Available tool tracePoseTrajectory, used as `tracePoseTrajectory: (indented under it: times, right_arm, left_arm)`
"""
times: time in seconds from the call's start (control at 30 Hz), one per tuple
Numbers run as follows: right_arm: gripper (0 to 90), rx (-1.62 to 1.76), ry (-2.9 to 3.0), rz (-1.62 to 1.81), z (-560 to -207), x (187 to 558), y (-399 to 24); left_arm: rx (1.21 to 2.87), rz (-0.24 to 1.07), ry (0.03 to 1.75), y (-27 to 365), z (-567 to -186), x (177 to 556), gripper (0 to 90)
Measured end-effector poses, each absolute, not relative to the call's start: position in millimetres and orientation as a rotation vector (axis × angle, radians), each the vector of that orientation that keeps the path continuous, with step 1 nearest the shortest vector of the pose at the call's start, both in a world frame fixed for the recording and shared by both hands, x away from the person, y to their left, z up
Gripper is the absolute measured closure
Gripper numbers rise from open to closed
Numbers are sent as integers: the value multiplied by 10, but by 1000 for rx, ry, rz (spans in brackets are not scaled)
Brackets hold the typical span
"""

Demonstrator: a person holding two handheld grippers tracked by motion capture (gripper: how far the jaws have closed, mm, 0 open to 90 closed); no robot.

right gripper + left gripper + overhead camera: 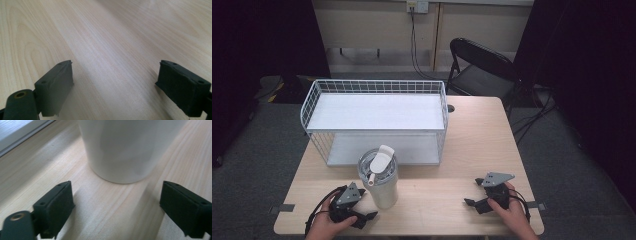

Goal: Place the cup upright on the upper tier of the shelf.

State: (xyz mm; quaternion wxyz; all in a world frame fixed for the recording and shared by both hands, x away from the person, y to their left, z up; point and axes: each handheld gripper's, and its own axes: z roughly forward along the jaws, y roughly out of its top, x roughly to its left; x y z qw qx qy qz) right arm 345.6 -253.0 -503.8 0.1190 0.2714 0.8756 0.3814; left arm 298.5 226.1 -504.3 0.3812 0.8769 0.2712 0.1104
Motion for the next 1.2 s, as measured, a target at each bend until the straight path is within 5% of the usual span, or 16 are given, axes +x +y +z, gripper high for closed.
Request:
tracePoseTrajectory:
  times: [0.37,0.5,0.57,0.6,1.2]
  right_arm:
    - [121,786,2567,1118,-5039,3467,-2532]
    - [120,786,2567,1118,-5039,3467,-2532]
    - [121,786,2567,1118,-5039,3467,-2532]
    - [121,786,2567,1118,-5039,3467,-2532]
    - [121,786,2567,1117,-5038,3467,-2531]
  left_arm:
    - [2263,265,672,2220,-5049,2989,4]
    - [2242,264,681,2234,-5025,2983,65]
    - [2229,239,687,2246,-4995,2980,208]
    - [2216,232,697,2247,-4982,2973,150]
    - [1955,204,733,2281,-4698,2976,158]
